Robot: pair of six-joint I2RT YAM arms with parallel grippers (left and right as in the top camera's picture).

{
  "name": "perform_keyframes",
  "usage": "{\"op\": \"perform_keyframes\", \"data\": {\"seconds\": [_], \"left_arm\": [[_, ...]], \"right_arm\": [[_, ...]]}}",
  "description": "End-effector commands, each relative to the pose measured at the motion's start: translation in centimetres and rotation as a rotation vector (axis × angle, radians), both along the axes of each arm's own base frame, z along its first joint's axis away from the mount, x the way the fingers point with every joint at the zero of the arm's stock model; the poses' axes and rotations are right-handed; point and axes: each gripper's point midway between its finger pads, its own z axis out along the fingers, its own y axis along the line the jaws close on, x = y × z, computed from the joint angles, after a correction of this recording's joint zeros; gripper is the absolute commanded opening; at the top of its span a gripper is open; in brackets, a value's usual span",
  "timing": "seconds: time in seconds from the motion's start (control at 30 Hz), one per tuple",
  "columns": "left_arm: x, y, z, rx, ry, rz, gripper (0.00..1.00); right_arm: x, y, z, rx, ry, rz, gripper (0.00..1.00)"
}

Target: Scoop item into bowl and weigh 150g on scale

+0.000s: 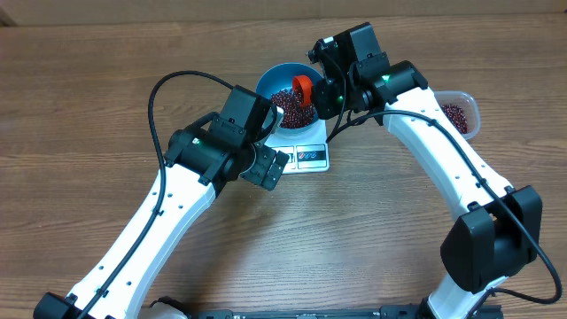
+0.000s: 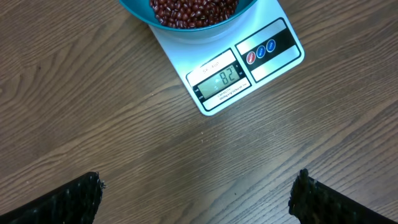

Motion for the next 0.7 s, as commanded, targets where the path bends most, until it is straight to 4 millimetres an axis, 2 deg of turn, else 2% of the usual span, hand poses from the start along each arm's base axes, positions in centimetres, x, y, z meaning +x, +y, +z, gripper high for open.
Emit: {"op": "perform_keyframes", "data": {"seconds": [0.0, 0.07, 0.2, 0.67], "left_arm": [[-0.21, -0.12, 0.25, -0.007, -0.006, -0.019, 0.99], [-0.21, -0.12, 0.25, -0.007, -0.006, -0.019, 1.00], [-0.21, -0.12, 0.25, -0.007, -0.006, -0.019, 1.00], [-0.21, -0.12, 0.25, -0.007, -0.006, -0.019, 0.99]], "right_arm": [[0.39, 0.50, 2.42, 0.016, -0.067, 0.032, 0.04], [-0.06, 0.85, 2.33, -0.012, -0.080, 0.078, 0.04], [0.23, 0.41, 2.16, -0.065, -0.101, 0.057, 0.04], [-0.02, 0.51, 2.02, -0.086, -0.106, 0.083, 0.04]]}}
